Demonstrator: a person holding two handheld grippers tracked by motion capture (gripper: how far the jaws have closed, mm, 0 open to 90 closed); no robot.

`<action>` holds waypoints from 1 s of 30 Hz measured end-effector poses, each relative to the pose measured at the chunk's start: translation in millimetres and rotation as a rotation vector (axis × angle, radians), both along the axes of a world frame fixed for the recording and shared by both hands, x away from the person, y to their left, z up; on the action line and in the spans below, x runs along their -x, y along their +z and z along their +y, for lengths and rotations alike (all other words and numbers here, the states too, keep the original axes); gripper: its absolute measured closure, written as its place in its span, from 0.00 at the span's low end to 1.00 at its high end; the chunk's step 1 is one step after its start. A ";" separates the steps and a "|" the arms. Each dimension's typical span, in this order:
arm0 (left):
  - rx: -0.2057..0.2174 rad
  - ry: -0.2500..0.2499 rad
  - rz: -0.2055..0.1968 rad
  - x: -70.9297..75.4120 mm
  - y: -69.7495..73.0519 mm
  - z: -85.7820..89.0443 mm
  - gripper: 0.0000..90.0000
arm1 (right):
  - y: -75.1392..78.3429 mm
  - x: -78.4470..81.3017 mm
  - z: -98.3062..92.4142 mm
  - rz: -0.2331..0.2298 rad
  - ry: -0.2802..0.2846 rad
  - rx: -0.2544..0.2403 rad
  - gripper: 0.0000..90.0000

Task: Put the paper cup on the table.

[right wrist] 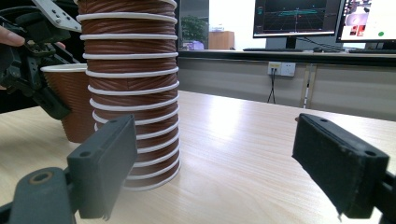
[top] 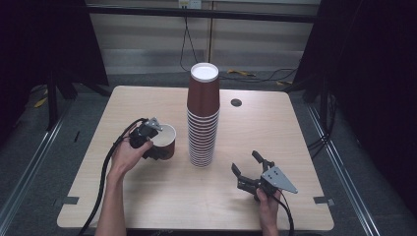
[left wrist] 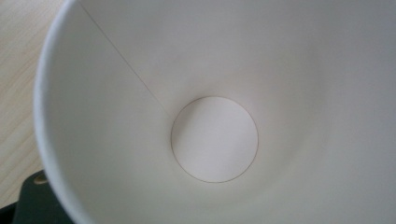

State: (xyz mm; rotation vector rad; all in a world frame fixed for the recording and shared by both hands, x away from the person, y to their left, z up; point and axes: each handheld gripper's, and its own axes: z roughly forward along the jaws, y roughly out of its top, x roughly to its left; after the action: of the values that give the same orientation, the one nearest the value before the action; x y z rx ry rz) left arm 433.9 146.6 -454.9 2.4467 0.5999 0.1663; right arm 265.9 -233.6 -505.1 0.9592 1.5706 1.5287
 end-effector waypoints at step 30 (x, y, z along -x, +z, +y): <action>0.224 0.161 -0.080 37.7 -17.0 37.2 0.17 | 0.0 0.0 0.0 -0.002 -0.001 0.000 0.15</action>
State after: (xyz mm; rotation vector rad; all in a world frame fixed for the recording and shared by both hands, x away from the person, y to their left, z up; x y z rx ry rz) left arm 396.2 183.8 -471.9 2.1667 0.7386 0.2467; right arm 265.9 -233.6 -505.1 0.9575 1.5690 1.5284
